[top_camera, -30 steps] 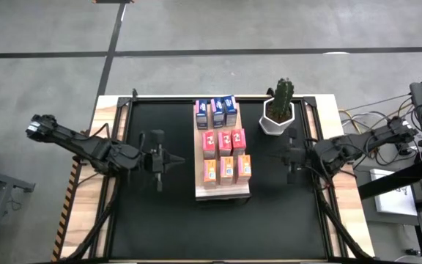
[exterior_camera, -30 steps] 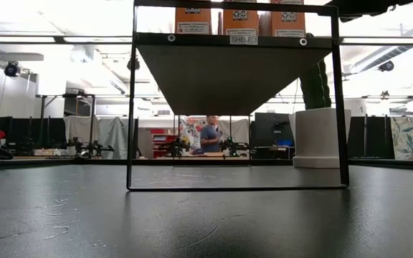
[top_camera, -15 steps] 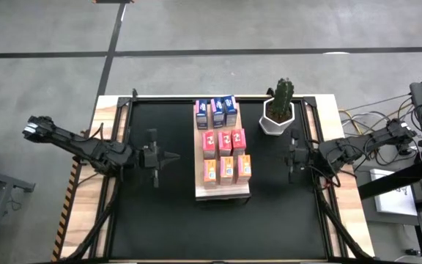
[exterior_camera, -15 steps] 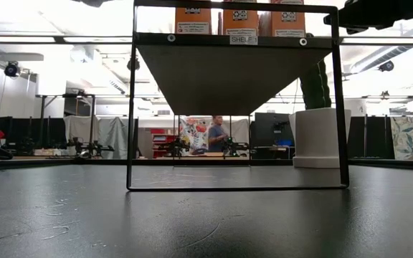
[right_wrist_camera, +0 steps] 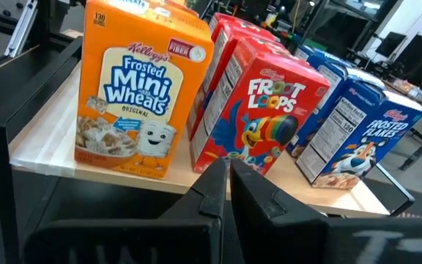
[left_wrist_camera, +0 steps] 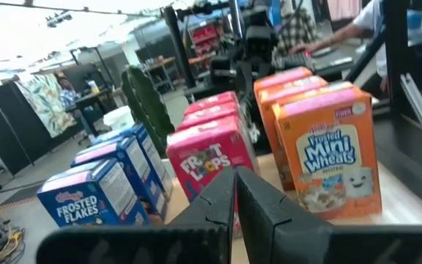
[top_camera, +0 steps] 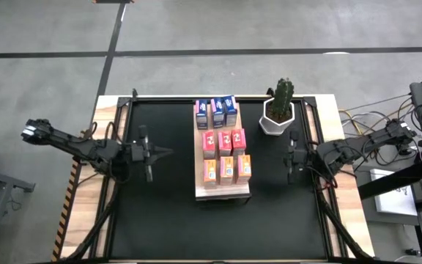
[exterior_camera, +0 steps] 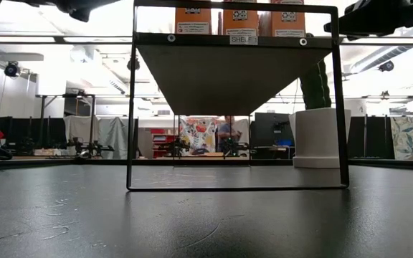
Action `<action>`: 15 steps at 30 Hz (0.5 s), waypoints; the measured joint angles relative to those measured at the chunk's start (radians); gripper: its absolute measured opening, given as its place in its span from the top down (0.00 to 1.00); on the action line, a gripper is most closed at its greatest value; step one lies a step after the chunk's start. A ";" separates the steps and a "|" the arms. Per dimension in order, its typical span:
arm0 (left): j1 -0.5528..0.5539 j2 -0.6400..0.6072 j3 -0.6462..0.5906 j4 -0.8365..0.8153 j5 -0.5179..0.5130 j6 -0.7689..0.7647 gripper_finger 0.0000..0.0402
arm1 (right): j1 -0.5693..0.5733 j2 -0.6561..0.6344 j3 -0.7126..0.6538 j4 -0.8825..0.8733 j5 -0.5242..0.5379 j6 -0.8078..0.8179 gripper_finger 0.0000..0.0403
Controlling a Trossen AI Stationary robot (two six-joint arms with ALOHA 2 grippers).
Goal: Stack cereal on shelf
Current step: Adjust the blue cereal boxes
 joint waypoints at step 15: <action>0.000 0.025 0.015 0.052 0.000 0.025 1.00 | 0.000 0.000 -0.002 0.075 0.000 0.001 0.97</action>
